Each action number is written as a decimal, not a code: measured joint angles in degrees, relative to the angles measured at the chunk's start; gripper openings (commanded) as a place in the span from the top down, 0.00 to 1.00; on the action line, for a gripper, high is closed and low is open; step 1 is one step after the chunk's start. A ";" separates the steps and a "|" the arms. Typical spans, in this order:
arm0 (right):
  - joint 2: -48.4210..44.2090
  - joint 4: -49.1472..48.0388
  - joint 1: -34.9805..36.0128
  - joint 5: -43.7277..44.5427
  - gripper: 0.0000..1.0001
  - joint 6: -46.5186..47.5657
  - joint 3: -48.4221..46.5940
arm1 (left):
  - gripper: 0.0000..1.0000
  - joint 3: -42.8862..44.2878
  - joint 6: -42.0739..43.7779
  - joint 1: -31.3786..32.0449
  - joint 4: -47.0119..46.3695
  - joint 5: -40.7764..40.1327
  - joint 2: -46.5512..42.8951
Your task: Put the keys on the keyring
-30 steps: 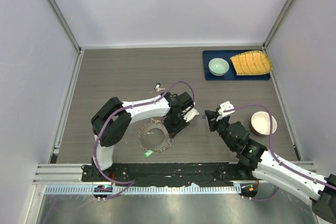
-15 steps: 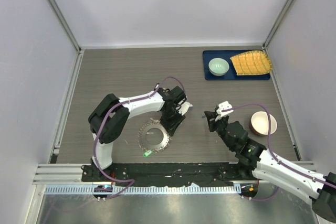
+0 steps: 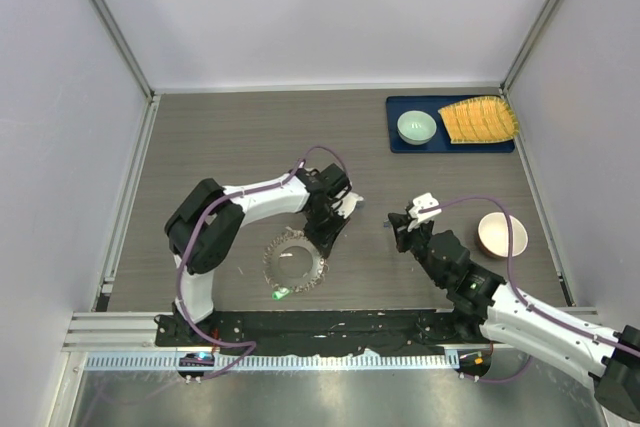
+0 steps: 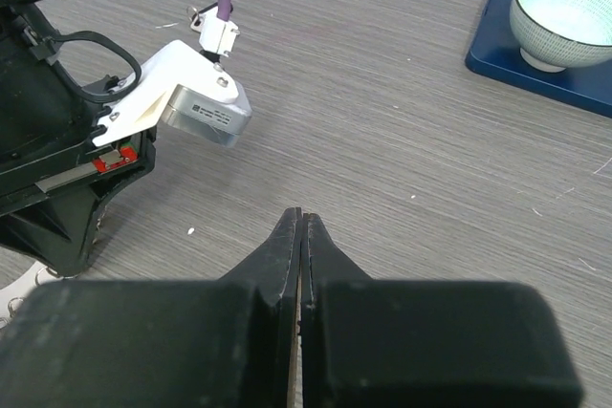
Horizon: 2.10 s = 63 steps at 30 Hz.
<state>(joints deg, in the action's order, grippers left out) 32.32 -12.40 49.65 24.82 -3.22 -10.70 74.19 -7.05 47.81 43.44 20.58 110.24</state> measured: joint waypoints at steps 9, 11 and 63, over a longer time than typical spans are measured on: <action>1.07 -0.09 0.00 -3.45 0.99 0.28 0.00 | 1.00 -9.51 -2.03 -0.20 -7.23 -1.05 -10.43; 1.11 -0.20 0.00 -5.18 0.99 0.52 0.00 | 1.00 -13.64 -2.89 -0.22 -10.88 -1.62 -15.04; 16.09 -0.39 -0.17 -13.46 0.99 -3.19 -4.00 | 0.76 -26.51 -17.59 4.17 -35.34 -21.86 -20.11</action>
<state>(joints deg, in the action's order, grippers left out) 48.40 -12.80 49.47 11.35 -6.42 -14.70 47.68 -24.64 51.99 8.10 -1.28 90.13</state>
